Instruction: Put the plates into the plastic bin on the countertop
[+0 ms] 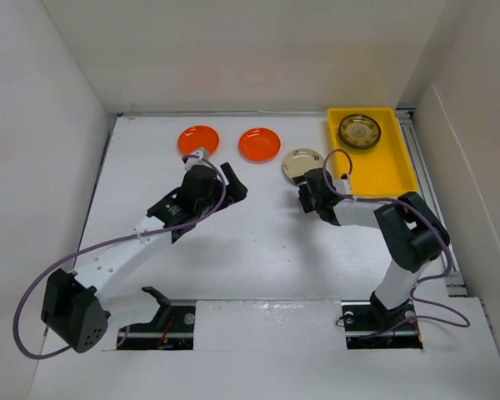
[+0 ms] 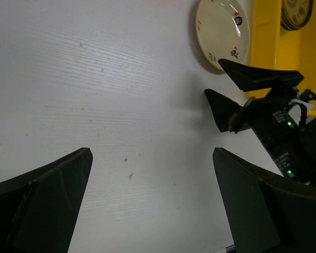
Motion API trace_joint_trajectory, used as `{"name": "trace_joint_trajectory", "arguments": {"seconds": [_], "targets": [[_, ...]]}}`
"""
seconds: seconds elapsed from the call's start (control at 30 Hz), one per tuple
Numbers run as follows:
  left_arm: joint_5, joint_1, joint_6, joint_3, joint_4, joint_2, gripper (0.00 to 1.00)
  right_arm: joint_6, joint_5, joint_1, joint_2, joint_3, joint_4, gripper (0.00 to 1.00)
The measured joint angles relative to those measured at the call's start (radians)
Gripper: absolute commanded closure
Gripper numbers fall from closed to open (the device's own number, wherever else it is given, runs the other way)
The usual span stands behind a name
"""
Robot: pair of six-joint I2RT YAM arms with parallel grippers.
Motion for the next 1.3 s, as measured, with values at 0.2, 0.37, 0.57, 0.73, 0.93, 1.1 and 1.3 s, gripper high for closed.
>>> {"name": "trace_joint_trajectory", "arguments": {"seconds": [0.2,0.37,0.57,0.73,0.93,1.1,1.3], "targets": [[0.006,0.0,0.035,-0.033,-0.017,-0.128,0.0,0.11,0.017,-0.029,0.132,0.116,0.039,0.37],[0.007,0.0,0.057,-0.05,-0.044,-0.188,0.0,0.153,0.049,-0.037,0.171,0.192,-0.034,0.48],[0.006,0.0,0.076,-0.057,-0.072,-0.241,0.0,0.178,0.066,-0.039,0.227,0.312,-0.178,0.55],[0.005,0.0,0.083,-0.057,-0.098,-0.264,0.0,0.193,0.067,-0.039,0.262,0.412,-0.281,0.38],[0.003,0.0,0.086,-0.056,-0.103,-0.238,0.0,0.193,0.065,-0.035,0.282,0.466,-0.344,0.49],[0.004,0.0,0.089,-0.056,-0.106,-0.206,0.0,0.198,0.04,-0.042,0.307,0.516,-0.426,0.56],[0.001,0.0,0.09,-0.052,-0.109,-0.206,0.0,0.193,-0.003,-0.066,0.375,0.64,-0.541,0.87]]}}
